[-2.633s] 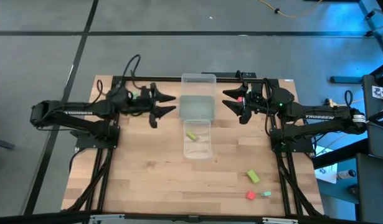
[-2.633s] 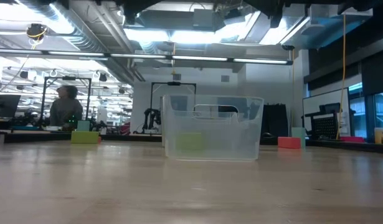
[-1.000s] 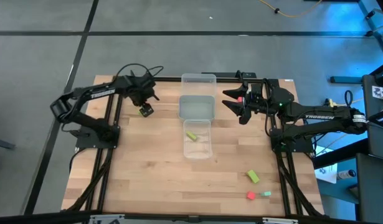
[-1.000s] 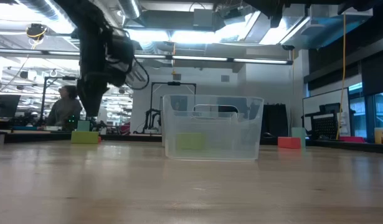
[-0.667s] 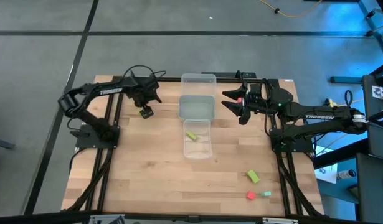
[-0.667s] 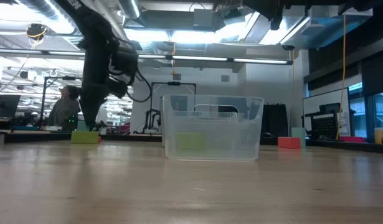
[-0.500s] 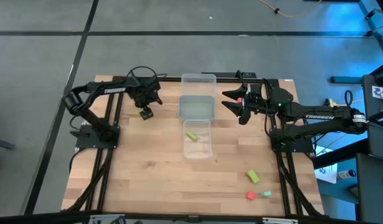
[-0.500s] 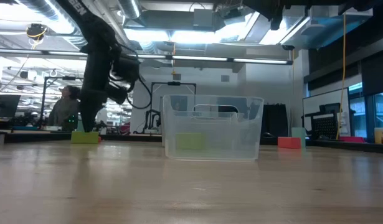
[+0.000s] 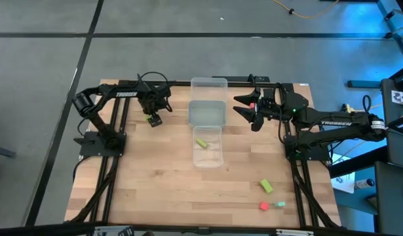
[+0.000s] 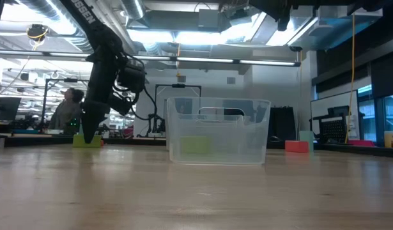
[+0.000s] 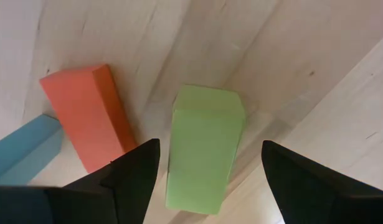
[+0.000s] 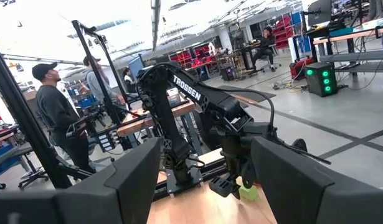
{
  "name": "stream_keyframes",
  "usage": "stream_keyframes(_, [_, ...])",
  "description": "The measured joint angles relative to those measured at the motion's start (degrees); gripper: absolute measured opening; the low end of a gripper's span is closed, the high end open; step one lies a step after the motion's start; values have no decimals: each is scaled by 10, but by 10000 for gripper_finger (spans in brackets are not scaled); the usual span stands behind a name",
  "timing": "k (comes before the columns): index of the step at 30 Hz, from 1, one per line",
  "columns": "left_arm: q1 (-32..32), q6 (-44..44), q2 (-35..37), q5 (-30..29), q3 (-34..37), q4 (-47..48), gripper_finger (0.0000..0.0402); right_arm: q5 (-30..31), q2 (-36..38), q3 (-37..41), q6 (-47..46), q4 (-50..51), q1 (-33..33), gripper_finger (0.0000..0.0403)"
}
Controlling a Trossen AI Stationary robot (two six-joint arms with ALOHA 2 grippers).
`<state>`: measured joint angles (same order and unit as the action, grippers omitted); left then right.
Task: Sort & place blocks by color
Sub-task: Put the top green block into the bottom transparent bin
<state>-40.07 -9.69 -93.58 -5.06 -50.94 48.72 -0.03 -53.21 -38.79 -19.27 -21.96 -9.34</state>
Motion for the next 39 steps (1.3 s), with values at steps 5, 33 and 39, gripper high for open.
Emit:
stream_keyframes(5, [0,-1,0,-2,0,0,249,0,0,0,0,0,0,255])
stream_keyframes(33, [24,102,116,98,1,-67,127,0,0,0,0,0,0,255])
stream_keyframes(39, [95,210,223,125,1,-253,126,0,0,0,2,-1,0,255])
